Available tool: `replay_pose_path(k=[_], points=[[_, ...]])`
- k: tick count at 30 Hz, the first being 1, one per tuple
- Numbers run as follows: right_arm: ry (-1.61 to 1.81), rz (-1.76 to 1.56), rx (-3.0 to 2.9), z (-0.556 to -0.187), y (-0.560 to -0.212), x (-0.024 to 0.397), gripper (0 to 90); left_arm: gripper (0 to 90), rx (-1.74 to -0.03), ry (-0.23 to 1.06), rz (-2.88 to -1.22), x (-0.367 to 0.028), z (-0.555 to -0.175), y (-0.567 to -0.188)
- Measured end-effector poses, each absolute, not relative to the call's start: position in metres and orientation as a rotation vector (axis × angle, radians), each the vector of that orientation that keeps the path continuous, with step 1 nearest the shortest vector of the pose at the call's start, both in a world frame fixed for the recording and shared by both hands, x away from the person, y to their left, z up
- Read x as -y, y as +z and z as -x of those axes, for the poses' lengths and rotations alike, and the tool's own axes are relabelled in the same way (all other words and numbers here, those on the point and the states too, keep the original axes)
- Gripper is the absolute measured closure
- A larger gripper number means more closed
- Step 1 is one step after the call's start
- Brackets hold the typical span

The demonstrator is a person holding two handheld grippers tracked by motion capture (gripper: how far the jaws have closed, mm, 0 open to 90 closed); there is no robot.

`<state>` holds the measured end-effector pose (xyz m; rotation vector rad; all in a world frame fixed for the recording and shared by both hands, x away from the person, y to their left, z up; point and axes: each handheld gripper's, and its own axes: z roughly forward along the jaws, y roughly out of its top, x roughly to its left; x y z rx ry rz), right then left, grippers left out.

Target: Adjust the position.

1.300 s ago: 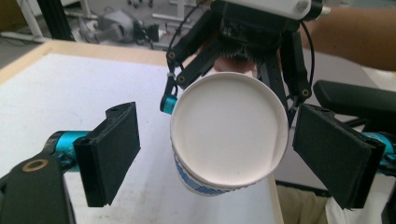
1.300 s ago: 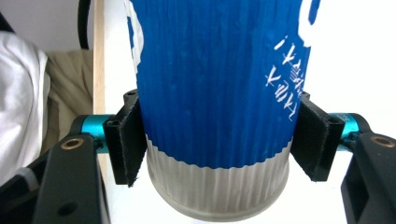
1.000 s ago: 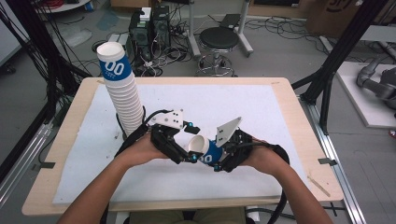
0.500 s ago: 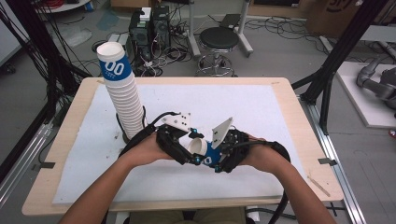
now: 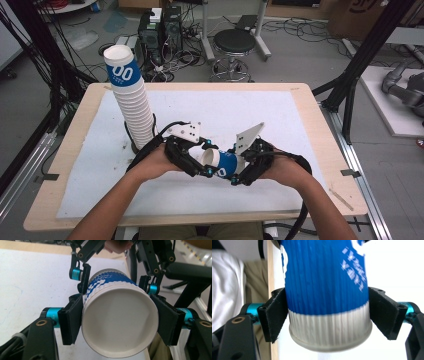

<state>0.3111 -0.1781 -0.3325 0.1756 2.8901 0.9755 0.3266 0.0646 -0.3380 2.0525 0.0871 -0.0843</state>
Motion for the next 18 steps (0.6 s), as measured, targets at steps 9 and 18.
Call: replay_pose_path(k=[9, 18], points=[[1.312, -0.237, -2.717, -0.308, -0.327, 0.201, 18.7, 30.2, -0.125, -0.066, -1.962, -0.077, -0.328, -0.346], [1.56, -0.34, -2.541, -0.305, -0.331, 0.224, 18.6, 30.2, -0.133, -0.054, -1.861, -0.088, -0.328, -0.353]])
